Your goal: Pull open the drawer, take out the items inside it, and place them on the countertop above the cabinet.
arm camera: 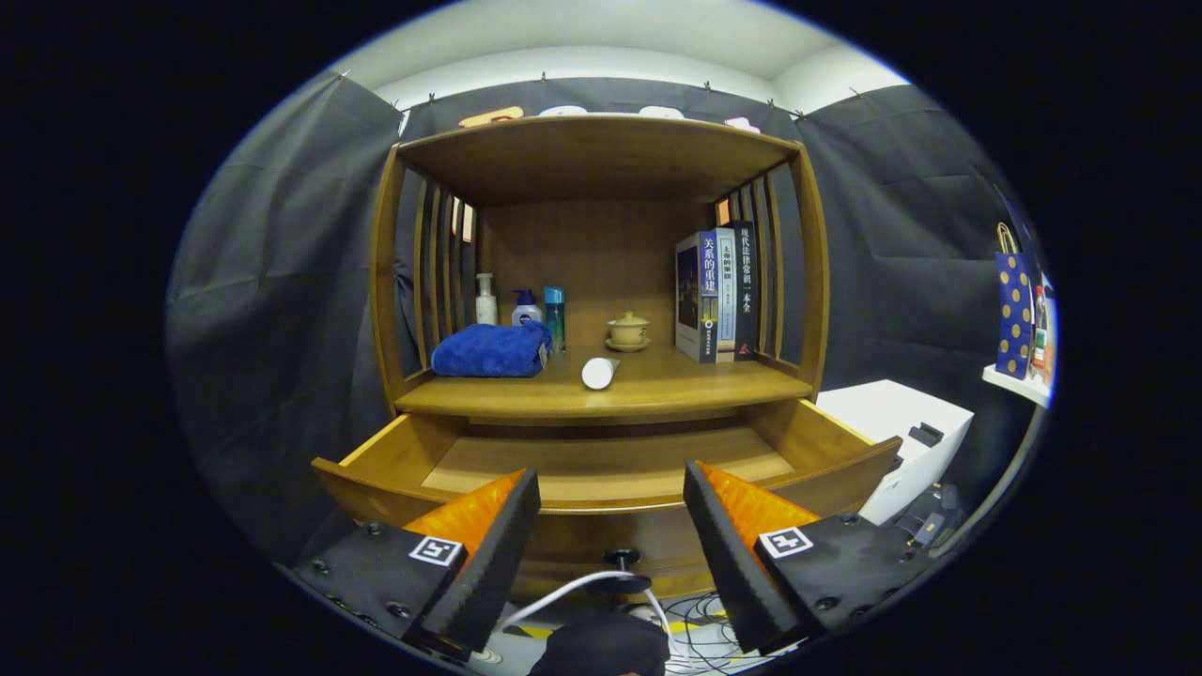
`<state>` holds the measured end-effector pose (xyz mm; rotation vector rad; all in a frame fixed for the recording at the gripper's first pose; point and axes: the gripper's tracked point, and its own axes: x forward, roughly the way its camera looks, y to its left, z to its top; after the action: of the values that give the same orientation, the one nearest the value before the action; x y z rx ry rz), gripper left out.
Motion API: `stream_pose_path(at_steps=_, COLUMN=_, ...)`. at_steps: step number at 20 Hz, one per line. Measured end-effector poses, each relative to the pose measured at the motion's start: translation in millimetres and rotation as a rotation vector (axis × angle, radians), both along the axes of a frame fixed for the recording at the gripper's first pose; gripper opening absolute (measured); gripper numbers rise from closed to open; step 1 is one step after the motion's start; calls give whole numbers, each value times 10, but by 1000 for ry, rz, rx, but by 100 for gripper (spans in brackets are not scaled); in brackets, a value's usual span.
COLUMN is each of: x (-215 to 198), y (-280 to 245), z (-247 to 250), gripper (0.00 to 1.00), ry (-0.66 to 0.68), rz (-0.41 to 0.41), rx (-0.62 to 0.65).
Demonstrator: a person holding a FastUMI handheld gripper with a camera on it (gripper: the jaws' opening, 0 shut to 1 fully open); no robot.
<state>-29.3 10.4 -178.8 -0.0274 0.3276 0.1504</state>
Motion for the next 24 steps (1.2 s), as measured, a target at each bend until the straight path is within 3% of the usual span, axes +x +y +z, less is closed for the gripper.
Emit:
stream_pose_path(at_steps=8, x=55, y=29, z=-419, gripper=99, ry=61, rz=-4, rx=-34)
stream_pose_path(at_steps=17, x=114, y=54, z=-411, gripper=98, ry=52, rz=10, rx=-24)
stream_pose_path(at_steps=24, x=461, y=126, z=-424, gripper=98, ry=52, rz=7, rx=-17)
